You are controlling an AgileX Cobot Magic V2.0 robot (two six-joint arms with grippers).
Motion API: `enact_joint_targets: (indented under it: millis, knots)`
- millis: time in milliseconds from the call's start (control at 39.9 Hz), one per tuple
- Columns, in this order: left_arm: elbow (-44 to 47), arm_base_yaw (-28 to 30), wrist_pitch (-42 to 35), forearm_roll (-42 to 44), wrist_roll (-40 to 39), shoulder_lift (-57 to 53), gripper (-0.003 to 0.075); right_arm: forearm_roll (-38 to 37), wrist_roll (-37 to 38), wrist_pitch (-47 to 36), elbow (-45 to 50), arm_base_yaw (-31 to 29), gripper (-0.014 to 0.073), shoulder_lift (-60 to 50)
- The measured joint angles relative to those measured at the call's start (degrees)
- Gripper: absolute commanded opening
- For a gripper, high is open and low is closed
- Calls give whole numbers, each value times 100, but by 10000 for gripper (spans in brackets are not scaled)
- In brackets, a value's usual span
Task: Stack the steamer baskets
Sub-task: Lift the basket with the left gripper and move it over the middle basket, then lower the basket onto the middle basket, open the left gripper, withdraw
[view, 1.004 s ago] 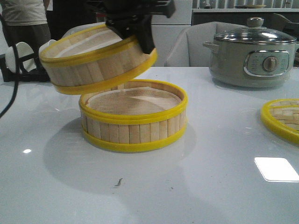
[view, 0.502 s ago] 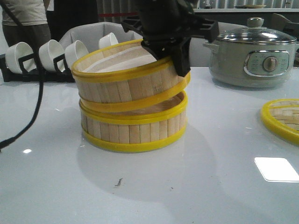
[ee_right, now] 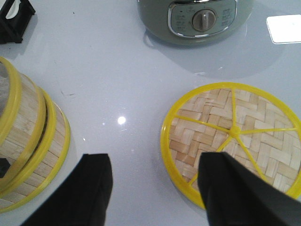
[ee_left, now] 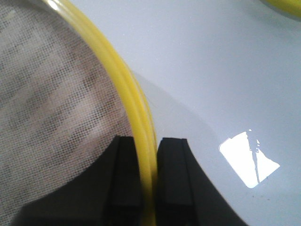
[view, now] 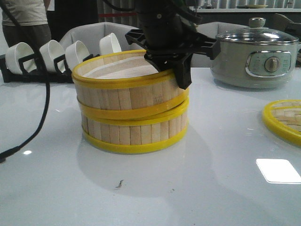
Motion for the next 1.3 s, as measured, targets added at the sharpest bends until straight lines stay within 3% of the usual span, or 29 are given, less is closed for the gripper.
enact_joint_targets:
  millis: [1029,1154,1305]
  knots:
    - [-14,0,-136,-60,0,209,97,0,4,0,0,0,503,0]
    - [-14,0,-136,-50,0,209,205,0,4,0,0,0,503,0]
    - [-131,0,-124,34,0,209,422,0,4,0,0,0,503,0]
